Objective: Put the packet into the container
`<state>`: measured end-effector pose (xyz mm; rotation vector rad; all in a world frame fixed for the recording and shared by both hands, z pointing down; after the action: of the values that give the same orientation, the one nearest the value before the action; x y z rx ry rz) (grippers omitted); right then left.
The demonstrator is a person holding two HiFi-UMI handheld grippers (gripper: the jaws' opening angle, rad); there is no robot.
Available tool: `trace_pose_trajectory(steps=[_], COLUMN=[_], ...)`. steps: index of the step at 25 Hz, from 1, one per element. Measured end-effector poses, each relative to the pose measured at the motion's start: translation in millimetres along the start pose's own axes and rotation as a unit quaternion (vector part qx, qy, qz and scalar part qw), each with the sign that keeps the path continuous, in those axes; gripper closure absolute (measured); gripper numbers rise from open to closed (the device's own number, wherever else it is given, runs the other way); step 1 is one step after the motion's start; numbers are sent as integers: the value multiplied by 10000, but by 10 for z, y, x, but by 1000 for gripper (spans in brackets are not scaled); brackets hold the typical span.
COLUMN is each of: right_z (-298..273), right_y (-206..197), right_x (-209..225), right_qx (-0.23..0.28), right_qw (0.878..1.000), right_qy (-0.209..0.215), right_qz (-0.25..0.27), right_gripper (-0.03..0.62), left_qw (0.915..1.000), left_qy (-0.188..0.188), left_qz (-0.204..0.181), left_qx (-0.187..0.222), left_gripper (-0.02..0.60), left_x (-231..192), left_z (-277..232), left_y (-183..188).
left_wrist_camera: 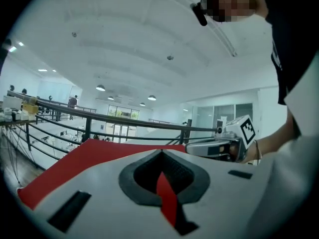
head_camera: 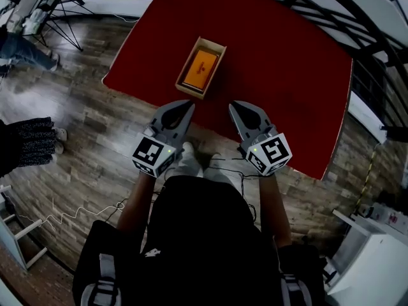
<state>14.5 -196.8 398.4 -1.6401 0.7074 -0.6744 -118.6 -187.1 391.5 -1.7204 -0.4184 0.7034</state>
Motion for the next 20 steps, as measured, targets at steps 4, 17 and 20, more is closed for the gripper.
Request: trace_pose_trajectory(steps=[4,17,20], right_z=[93,335,380], right_y=[203,412,409], right_x=[-146,-452,-471], right_qx=[233,505,475], right_qw=[9996,9979,9981], right_qy=[-48,57,64], right_qz=[162,399,398], right_gripper=[572,572,572], left_qw=[9996,9981,9976], left_qy=[-223,-466,-563], left_qz=[-76,-205,-169], left_qx=[151,346,378], left_gripper=[572,572,572], left_x=[224,584,660], left_z=[149,354,365], left_y=[80,206,212])
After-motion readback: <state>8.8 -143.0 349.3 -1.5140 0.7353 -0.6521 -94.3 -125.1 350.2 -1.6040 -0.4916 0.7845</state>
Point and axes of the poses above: the fingertips, and each gripper's own axes: z backward along the fingers, x to its right, y out of its top, the point moved 3 cm from there along z, backward along the fingers, and after that the axes turned 6 degrees about z, right-handed, at the moved point
